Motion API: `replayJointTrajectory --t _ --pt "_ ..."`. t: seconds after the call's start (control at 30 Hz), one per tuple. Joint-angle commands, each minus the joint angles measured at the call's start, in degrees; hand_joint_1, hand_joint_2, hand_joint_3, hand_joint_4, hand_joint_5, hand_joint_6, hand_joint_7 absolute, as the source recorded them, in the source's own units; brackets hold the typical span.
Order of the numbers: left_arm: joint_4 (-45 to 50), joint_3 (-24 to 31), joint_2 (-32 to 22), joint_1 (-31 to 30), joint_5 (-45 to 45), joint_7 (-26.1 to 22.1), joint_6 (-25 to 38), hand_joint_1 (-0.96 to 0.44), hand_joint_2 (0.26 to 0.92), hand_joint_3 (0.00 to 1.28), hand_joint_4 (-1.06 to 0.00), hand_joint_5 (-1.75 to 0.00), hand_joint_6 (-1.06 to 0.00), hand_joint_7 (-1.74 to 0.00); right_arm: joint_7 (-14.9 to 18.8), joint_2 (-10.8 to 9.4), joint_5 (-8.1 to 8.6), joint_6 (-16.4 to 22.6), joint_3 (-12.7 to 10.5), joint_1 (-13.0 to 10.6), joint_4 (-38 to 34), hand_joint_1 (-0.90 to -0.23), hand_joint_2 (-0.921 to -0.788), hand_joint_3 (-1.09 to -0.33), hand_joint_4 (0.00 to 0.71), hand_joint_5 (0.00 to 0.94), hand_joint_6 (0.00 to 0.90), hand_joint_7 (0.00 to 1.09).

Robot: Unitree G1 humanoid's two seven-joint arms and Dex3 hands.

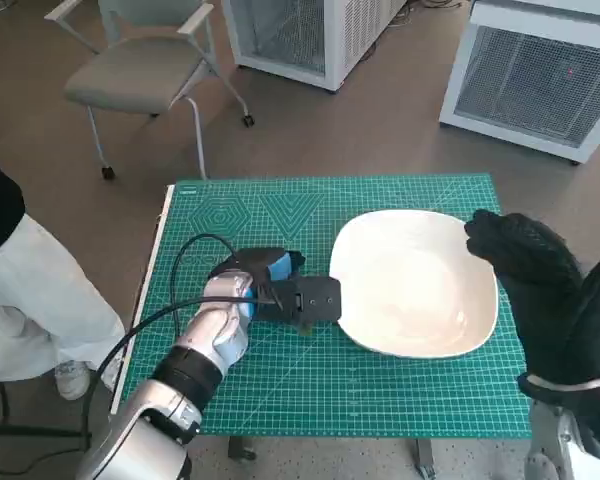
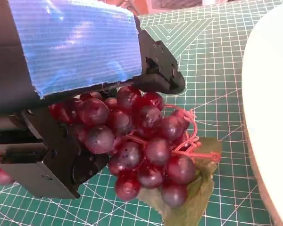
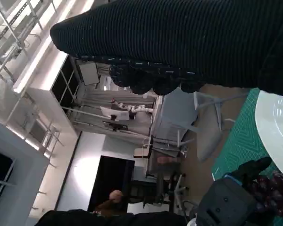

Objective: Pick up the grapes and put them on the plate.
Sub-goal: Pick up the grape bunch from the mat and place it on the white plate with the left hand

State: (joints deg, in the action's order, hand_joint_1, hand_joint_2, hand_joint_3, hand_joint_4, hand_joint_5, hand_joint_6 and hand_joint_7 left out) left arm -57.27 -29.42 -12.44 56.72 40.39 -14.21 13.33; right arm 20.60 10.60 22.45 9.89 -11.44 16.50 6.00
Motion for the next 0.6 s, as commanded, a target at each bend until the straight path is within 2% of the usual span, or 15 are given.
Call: replayJointTrajectory --t 0.03,0.13,0.37,0.47,0.6 --pt "1.7 -0.06 -0.9 -0.01 -0.44 -0.86 -0.15 0.41 0.536 0.95 -0.5 -1.65 -0.53 -0.07 0.19 0.29 0.14 -0.68 -0.07 -0.5 -0.92 -0.433 -0.921 -0.637 0.396 0.691 0.158 0.97" --pt "1.89 -0.16 -1.12 0.15 -0.5 -1.22 -0.24 0.4 0.543 0.93 -0.51 -1.64 -0.54 -0.07 0.2 0.34 0.21 -0.79 -0.04 -0.41 -0.89 -0.434 -0.921 -0.637 0.396 0.691 0.158 0.97" --pt "2.76 -0.22 -1.63 0.92 -0.35 -2.36 0.19 0.4 0.572 0.83 -0.56 -1.54 -0.66 -0.14 0.26 0.38 0.32 -0.91 0.0 -0.41 -0.76 -0.434 -0.921 -0.636 0.397 0.689 0.159 0.97" --pt "5.7 0.1 -2.55 0.41 -0.33 -3.22 0.64 0.4 0.59 0.76 -0.59 -1.49 -0.71 -0.25 0.2 0.33 0.26 -0.92 0.07 -0.47 -0.61 -0.434 -0.921 -0.636 0.397 0.689 0.159 0.97" --pt "11.51 0.92 -4.17 -0.99 -0.66 -5.08 1.7 0.4 0.598 0.74 -0.61 -1.46 -0.68 -0.45 0.12 0.29 0.19 -0.92 0.18 -0.51 -0.45 -0.434 -0.921 -0.637 0.397 0.688 0.159 0.97"
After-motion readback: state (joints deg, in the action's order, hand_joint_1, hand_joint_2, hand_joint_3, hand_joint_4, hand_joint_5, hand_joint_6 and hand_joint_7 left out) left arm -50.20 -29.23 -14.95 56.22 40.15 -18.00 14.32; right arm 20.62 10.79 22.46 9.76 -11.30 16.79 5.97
